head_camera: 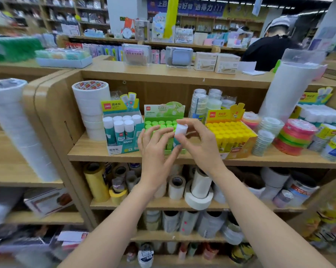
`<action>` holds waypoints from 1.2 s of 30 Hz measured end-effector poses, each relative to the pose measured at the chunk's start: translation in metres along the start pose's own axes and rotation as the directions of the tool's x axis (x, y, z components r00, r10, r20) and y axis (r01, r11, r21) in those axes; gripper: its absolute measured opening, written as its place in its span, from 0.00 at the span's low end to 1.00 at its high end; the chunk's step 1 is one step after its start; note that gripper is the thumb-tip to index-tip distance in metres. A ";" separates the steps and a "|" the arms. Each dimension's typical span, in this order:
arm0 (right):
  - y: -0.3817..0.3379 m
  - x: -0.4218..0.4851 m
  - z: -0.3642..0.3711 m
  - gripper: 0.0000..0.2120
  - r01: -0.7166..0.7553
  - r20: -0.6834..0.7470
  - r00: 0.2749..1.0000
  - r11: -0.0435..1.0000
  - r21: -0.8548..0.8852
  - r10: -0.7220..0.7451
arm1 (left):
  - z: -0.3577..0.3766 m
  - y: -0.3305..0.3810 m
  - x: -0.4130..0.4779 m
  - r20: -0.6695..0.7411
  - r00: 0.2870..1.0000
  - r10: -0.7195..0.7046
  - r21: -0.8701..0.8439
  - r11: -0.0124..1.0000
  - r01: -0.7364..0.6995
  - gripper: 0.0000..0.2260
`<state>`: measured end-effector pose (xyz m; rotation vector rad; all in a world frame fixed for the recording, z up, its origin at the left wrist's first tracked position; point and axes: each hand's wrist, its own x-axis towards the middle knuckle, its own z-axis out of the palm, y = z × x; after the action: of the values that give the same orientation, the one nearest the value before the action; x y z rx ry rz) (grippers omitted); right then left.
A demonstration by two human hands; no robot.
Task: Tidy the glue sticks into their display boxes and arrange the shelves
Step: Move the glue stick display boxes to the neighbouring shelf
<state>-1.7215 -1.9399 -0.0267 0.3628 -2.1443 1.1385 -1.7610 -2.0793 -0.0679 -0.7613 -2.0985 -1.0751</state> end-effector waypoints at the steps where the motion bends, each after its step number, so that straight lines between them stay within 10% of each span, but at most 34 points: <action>1: -0.001 0.001 0.006 0.13 0.003 0.021 1.000 1.000 0.022 -0.004 | -0.008 -0.004 -0.004 -0.006 1.000 -0.019 0.026 0.999 0.019 0.16; 9: -0.030 0.019 0.076 0.11 0.023 -0.011 1.000 0.981 0.192 -0.021 | -0.080 -0.055 -0.037 -0.165 0.939 -0.302 0.130 0.937 0.325 0.18; 14: -0.041 0.043 0.113 0.10 0.051 -0.055 0.998 0.984 0.173 -0.042 | -0.096 -0.097 -0.030 0.018 0.905 -0.425 0.163 0.894 0.416 0.28; 36: -0.021 0.042 0.187 0.13 0.128 -0.078 0.978 0.852 -0.507 -0.194 | -0.103 -0.167 -0.004 0.207 0.961 -0.183 -0.063 0.978 0.200 0.26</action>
<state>-1.8228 -2.1015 -0.0585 0.2174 -2.1526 0.4636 -1.8517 -2.2500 -0.1029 -0.7437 -2.3491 -1.2409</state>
